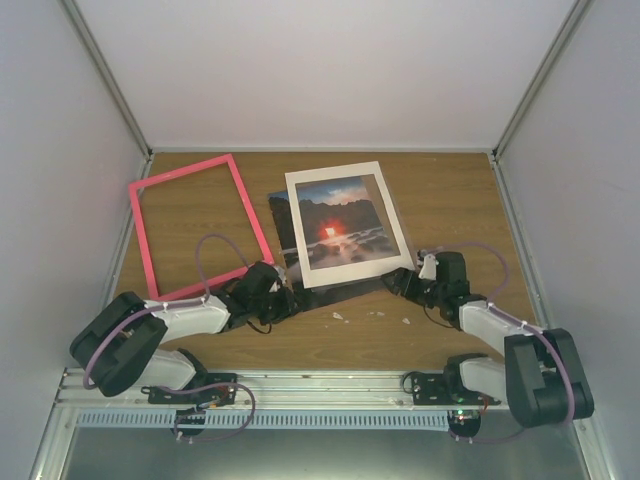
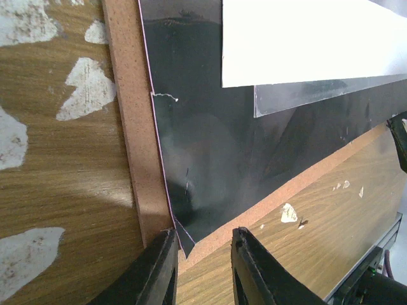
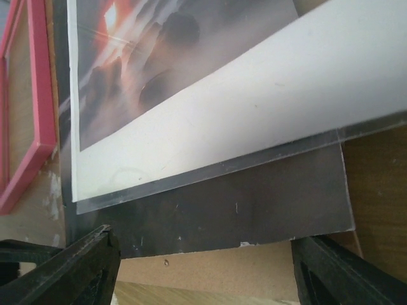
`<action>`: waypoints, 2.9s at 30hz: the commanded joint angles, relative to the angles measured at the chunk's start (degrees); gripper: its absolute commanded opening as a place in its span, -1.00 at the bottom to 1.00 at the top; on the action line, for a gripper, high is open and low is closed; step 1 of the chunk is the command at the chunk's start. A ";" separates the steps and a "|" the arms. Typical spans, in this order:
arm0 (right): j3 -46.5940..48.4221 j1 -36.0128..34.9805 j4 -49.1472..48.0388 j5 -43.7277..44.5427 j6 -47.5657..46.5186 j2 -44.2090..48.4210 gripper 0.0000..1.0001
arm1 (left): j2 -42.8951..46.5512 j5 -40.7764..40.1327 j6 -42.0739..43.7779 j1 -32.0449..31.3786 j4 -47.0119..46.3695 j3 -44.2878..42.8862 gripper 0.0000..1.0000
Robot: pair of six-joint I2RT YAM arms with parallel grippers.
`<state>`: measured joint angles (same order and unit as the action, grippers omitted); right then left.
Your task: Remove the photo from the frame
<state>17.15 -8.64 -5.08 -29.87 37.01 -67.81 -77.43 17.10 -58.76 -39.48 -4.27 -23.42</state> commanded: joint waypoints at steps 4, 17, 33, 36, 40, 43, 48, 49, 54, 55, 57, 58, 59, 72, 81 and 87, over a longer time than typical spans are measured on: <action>-1.83 0.53 -5.72 -3.54 3.00 2.26 0.38 | 0.22 0.40 -1.28 0.11 -0.68 2.43 -0.46; -6.53 -0.27 -18.22 -7.26 11.31 -0.55 0.28 | 0.32 1.56 -2.88 -0.13 -3.10 3.39 -0.46; -8.24 -7.46 -30.20 -4.41 18.89 -7.07 0.07 | -1.25 2.66 -3.91 -0.68 -5.46 3.38 -0.47; -8.80 -8.19 -32.51 -3.59 20.44 -8.32 -0.01 | -1.57 2.67 -4.01 -0.68 -5.68 3.49 -0.47; -9.17 -8.51 -33.07 -2.78 21.35 -8.29 -0.10 | -1.58 2.72 -4.52 -0.72 -6.30 3.84 -0.46; -10.10 -8.59 -33.37 -1.50 23.45 -7.39 -0.25 | -0.76 2.68 -5.96 -0.68 -7.25 4.76 -0.44; -11.82 -8.63 -35.03 0.02 27.33 -6.16 -0.54 | 3.00 2.36 -9.88 -0.53 -10.11 7.77 -0.32; -11.81 -8.63 -35.41 -0.01 27.73 -6.16 -0.57 | 3.85 2.01 -10.29 -0.46 -10.05 8.04 -0.30; -11.98 -8.60 -37.55 -0.81 29.83 -6.75 -0.83 | 8.05 0.63 -11.34 0.22 -8.50 8.25 -0.13; -12.10 -8.63 -38.14 -1.06 30.27 -6.91 -0.86 | 8.65 0.69 -11.51 0.42 -8.69 8.36 -0.11; -12.08 -8.59 -39.04 -1.45 30.91 -7.21 -0.91 | 9.27 0.86 -11.77 0.91 -9.36 8.48 -0.07; -12.09 -8.62 -39.45 -1.58 31.25 -7.45 -0.95 | 9.37 1.12 -11.81 1.09 -9.81 8.41 -0.07; -12.10 -8.60 -39.85 -1.60 31.49 -7.57 -0.98 | 9.38 1.43 -11.94 1.26 -10.35 8.35 -0.07; -12.38 -8.69 -41.59 -2.56 32.68 -8.19 -0.99 | 2.12 5.18 -14.55 4.79 -16.30 5.91 -0.07; -12.69 -8.67 -40.24 -2.91 32.33 -6.09 -0.99 | -3.99 7.73 -16.74 6.75 -21.83 4.19 -0.18; -12.78 -8.67 -39.92 -3.00 32.33 -5.24 -0.99 | -4.48 7.82 -16.70 6.87 -21.63 2.87 -0.19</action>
<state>5.37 -16.82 -44.21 -32.29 69.38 -74.00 -82.00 24.49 -75.13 -32.95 -22.15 -19.03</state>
